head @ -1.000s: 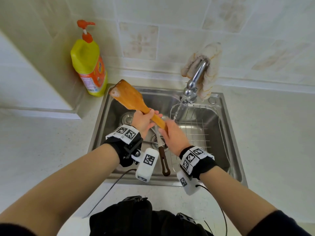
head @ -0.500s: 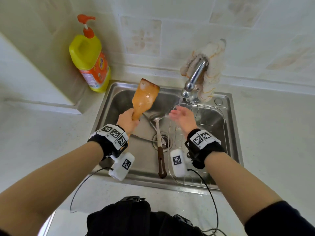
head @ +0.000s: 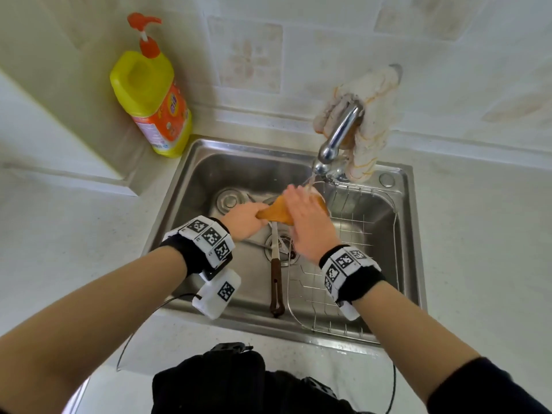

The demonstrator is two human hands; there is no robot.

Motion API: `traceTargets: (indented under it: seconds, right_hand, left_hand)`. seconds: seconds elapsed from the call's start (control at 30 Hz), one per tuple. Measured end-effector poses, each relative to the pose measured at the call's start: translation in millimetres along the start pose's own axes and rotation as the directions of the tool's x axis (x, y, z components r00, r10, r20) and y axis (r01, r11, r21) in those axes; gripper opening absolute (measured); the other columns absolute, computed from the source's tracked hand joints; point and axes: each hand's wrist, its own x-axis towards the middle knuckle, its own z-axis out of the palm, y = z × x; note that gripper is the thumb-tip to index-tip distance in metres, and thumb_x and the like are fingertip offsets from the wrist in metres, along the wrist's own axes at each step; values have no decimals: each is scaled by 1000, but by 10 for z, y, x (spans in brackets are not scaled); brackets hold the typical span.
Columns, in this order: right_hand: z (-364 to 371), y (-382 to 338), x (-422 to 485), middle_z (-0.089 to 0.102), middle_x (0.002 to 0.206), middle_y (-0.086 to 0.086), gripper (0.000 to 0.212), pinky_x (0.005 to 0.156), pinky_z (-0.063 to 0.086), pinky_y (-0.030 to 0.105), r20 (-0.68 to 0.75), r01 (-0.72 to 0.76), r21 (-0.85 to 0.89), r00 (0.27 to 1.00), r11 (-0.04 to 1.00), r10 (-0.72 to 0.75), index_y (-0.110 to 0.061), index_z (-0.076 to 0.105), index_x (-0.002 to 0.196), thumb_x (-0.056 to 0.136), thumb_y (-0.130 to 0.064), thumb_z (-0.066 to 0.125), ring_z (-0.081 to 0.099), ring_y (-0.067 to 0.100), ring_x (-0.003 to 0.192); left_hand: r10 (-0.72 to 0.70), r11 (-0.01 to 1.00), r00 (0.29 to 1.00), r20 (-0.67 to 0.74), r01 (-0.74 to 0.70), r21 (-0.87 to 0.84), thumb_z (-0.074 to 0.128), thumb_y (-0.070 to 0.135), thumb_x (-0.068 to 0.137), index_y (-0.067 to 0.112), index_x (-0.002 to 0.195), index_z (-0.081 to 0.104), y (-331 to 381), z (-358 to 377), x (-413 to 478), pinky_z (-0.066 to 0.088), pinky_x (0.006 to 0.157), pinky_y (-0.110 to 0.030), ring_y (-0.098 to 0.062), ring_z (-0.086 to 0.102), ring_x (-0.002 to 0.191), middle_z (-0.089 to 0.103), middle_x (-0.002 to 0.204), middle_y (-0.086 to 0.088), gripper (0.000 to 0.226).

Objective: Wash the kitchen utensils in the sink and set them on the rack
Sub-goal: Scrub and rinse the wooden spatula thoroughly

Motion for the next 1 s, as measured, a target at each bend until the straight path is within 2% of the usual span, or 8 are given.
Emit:
traceTargets:
  seconds: [0.07,0.23,0.37,0.5,0.63,0.77,0.9,1.0]
  right_hand:
    - [-48,85,-25,3,155,16,83,119,7,44,14,-202,-115,979,973,205,-3,5,148,83,-14,55,2,31,144]
    - [25,-218,-27,-9,157,11,83,118,-5,39,83,113,-185,992,976,-99,-6,-7,148,88,-14,50,-7,26,145]
    - [-52,-121,73,-5,157,16,86,119,5,42,12,-230,-152,972,961,234,-3,-7,148,86,-13,52,-4,30,145]
    - [49,-273,-31,-11,156,14,83,119,-3,41,103,109,-169,990,980,-92,-5,-9,148,89,-14,49,-9,28,145]
    - [-31,-84,52,-4,157,16,85,119,8,42,9,-244,-99,969,965,246,-4,-3,148,87,-12,54,-3,30,145]
    - [13,-234,16,-10,156,16,75,119,0,42,51,8,-168,999,986,0,-2,-9,147,89,-16,37,-9,29,145]
    - [-32,-33,86,-1,157,16,86,120,8,41,-14,-291,-26,957,956,290,-3,0,148,84,-10,57,0,29,145]
    - [62,-188,13,-3,157,17,78,119,1,35,8,-132,-27,991,991,133,-1,1,148,88,-14,49,-2,28,145]
  left_hand:
    - [-1,1000,1000,6,1,5,47,15,96,10,131,49,27,-12,-24,40,96,-34,-30,54,112,59,120,-14,36]
    - [20,1000,1000,14,-20,6,46,13,95,6,125,54,56,-24,-43,41,95,-34,-30,56,109,61,115,-14,32]
    - [-16,999,999,-28,15,-32,48,15,95,10,134,48,16,-43,-31,39,102,-35,-28,52,118,57,127,-11,39]
    - [8,999,1000,18,-9,47,45,14,95,3,118,57,40,-26,-49,43,97,-39,-29,58,107,62,113,-14,27]
    - [5,999,1000,-15,-4,33,45,15,96,9,130,50,67,-46,-41,42,99,-36,-28,55,111,60,118,-11,35]
    - [13,994,1000,-4,-13,110,43,17,96,9,121,55,114,-46,13,41,100,-39,-25,58,107,62,112,-10,29]
    - [2,996,1000,-29,1,95,42,18,97,7,125,53,135,-44,11,36,104,-39,-26,53,113,60,118,-10,32]
    - [14,992,1000,-27,-11,125,43,20,96,10,115,58,136,3,79,35,105,-46,-26,56,110,63,112,-8,26]
